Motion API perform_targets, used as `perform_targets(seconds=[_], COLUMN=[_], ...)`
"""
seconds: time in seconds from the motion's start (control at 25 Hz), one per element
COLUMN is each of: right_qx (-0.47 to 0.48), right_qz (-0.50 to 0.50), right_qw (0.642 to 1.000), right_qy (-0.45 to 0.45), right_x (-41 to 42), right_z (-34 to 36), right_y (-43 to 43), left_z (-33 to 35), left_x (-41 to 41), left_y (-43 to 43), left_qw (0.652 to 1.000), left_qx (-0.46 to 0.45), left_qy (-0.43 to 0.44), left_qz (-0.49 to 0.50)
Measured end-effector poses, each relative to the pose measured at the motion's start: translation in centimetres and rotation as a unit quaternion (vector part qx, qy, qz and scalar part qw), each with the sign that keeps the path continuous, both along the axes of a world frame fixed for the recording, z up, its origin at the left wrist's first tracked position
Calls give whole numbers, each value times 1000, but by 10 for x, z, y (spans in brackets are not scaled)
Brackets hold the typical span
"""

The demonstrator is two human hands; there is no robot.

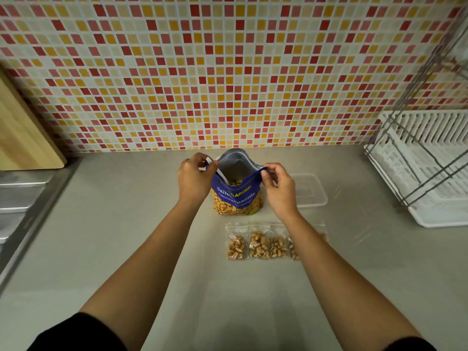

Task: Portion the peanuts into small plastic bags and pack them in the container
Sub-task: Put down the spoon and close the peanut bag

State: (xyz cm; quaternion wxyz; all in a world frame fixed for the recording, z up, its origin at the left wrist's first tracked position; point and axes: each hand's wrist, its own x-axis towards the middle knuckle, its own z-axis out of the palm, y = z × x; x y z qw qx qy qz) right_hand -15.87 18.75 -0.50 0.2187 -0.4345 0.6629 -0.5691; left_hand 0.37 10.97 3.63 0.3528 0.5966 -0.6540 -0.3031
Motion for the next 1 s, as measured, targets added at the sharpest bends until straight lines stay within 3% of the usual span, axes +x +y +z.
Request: perform_targets(seconds=[0.16,0.28,0.32,0.4,0.44,0.48,0.52,0.6,0.72,0.76,0.84,0.92,1.0], right_qx=[4,-1,4,10,8,5,4,4,-9,-10,-8,-6,-7], right_qz=[13,41,55,81,88,87,82,69,63,64,66,65,68], right_qw=[1000,999,997,990,986,984,984,987,988,988,989,990,990], right_qy=[1,35,59,117,141,155,157,146,144,143,135,125,121], right_x=[-5,-8,-11,-16,-18,-19,-19,-18,-17,-17,-16,-17,-17], right_z=[-3,1,4,8,8,8,7,6,6,6,6,6,5], right_y=[-2,-2,-3,-5,-6,-7,-7,-8,-8,-7,-5,-4,-3], left_z=[13,35,42,43,36,26,11,-25,-80,-97,-126,-139,-142], left_x=[2,16,24,44,54,62,67,73,80,83,88,88,86], left_y=[4,8,6,-2,-6,-8,-8,1,28,35,44,46,48], left_qw=[998,972,939,840,804,792,801,868,974,987,976,960,960], left_qx=[-11,0,24,61,65,66,63,62,12,-62,-183,-195,-148], left_qy=[59,233,334,523,570,582,566,453,122,23,-116,-196,-233], left_qz=[7,45,75,130,154,171,183,194,189,147,33,-29,-57])
